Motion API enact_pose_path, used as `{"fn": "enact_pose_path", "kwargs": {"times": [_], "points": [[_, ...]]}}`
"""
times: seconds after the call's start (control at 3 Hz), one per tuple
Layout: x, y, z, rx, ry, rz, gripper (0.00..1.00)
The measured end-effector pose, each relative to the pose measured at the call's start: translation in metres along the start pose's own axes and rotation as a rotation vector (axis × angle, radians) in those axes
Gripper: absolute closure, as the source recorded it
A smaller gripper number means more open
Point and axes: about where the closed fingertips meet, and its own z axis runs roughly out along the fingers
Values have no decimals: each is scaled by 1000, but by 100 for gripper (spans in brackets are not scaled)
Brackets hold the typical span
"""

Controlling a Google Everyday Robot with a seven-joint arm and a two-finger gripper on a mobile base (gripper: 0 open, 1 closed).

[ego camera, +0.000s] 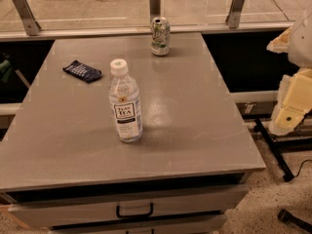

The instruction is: Knock blue plastic bottle over

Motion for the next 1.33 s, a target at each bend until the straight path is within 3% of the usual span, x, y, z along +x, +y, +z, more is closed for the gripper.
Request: {"fn": "enact_pose_path", "kwargs": {"times": [0.33,0.67,1.33], "points": [[0,0,0,0,0,0,0],[-14,5,15,-25,-82,-16,0],[-95,25,55,-123,-414,-43,0]]}}
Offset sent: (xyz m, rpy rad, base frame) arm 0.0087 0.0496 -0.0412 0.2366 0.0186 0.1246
